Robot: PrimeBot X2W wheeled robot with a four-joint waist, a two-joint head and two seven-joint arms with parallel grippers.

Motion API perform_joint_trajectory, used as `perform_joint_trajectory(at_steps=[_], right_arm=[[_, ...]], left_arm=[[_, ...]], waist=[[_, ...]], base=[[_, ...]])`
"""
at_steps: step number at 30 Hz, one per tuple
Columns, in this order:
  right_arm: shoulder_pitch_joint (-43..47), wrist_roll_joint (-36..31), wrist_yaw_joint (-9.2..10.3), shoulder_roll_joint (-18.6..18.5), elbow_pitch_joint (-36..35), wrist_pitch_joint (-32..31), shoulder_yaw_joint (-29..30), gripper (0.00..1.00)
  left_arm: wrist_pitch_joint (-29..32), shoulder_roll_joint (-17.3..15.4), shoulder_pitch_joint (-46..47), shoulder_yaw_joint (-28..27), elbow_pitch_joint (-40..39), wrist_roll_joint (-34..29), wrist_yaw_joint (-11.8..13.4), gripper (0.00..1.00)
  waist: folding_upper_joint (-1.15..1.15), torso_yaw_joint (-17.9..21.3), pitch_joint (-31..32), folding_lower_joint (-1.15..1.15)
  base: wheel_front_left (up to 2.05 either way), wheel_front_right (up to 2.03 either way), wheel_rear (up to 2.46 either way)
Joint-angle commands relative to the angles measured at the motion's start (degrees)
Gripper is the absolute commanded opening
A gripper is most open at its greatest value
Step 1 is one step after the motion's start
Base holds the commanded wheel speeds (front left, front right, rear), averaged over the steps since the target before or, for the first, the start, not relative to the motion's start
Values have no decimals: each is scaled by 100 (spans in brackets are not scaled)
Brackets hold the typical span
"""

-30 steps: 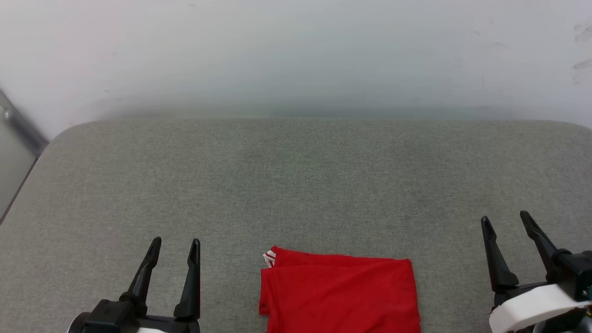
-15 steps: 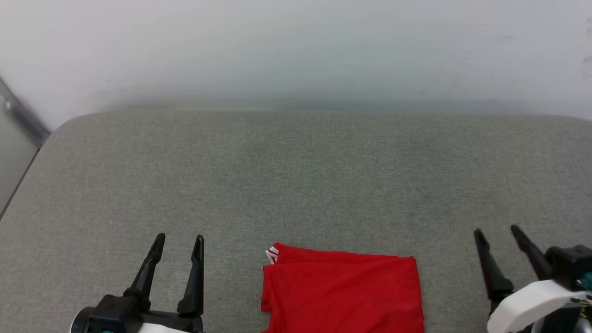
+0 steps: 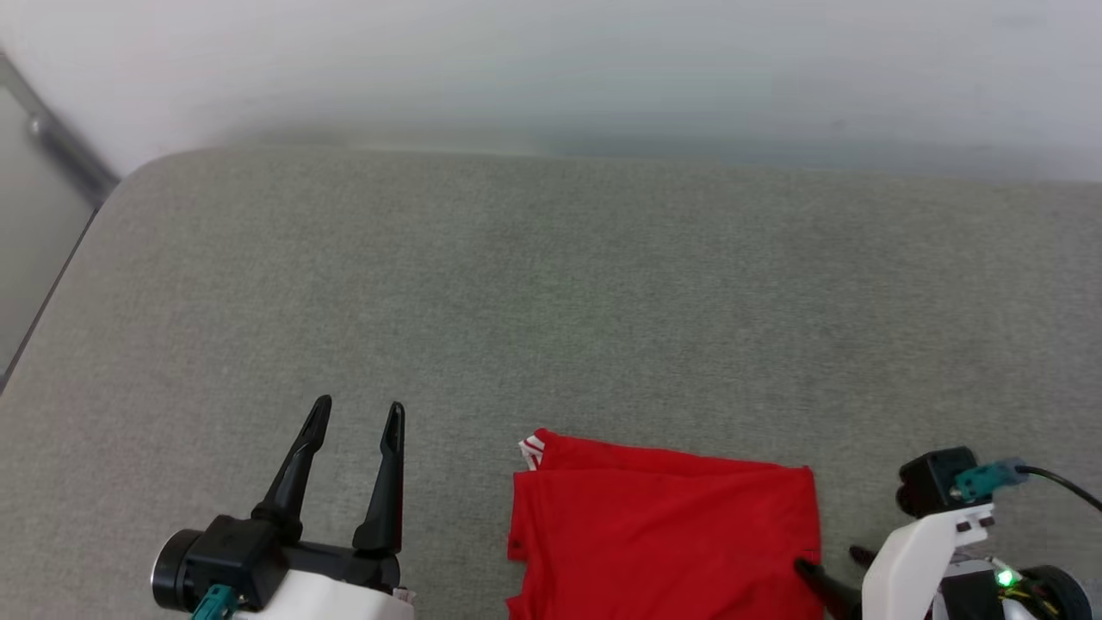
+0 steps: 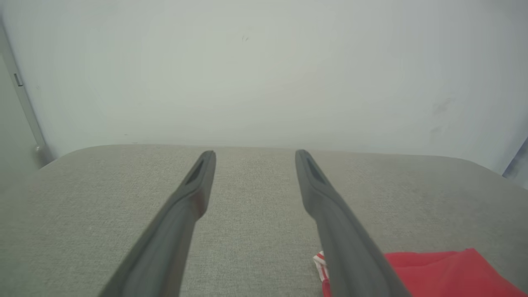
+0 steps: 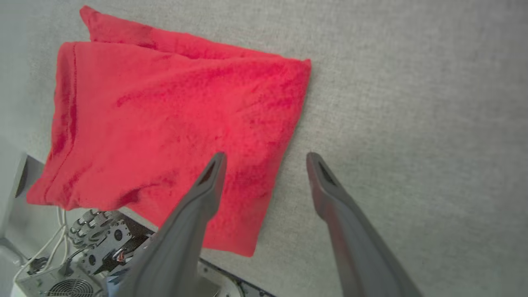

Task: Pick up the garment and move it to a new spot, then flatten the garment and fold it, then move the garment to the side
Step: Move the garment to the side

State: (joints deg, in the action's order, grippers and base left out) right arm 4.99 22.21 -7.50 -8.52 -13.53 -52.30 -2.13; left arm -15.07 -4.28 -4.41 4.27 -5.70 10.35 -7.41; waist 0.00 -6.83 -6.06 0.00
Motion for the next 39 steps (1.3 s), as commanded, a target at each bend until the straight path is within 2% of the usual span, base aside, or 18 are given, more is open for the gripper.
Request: perform_joint_trajectory(at_steps=[1,5,10,20,21,22,26,32,35,39], right_arm=[[14,-24,1,57,53,-67,30,100],[-151,-138,1,251,354,-401,167,100],[-252,-363,1,385,743,-511,136,100],[-165,-663,-7,503,1617,-504,-515,100],[-163,-703,-8,495,1678,-451,-563,42],[-184,-755,-8,482,1733,-395,-603,0],[-337,-947,-2,305,1753,-126,-715,0],[-803,-1525,10,-350,1448,234,-928,0],[-1097,-1778,6,-749,1207,181,-1294,0],[-1569,-1961,3,-1515,879,50,-1763,0]], left_arm=[[-12,21,72,7,6,19,-9,100],[-12,30,167,69,55,31,-9,100],[-12,49,266,84,91,42,-9,100],[-12,70,358,130,149,8,-9,100],[-12,72,359,133,155,4,-9,100],[-12,75,358,137,159,1,-9,100],[-12,84,325,147,161,-1,-9,100],[-12,85,289,202,146,3,-9,100],[-12,92,307,211,86,87,-9,100],[-12,103,397,359,51,83,-9,100]], waist=[[0,-106,-99,0],[0,-288,-230,0],[0,-486,-380,0],[0,-687,-487,0],[0,-692,-482,0],[0,-692,-476,0],[0,-638,-425,0],[0,-330,-384,0],[0,-32,-436,0],[0,433,-610,0]], base=[[0,0,0],[0,0,0],[0,0,0],[0,0,0],[0,0,0],[0,0,0],[0,0,0],[0,0,0],[0,0,0],[0,0,0]])
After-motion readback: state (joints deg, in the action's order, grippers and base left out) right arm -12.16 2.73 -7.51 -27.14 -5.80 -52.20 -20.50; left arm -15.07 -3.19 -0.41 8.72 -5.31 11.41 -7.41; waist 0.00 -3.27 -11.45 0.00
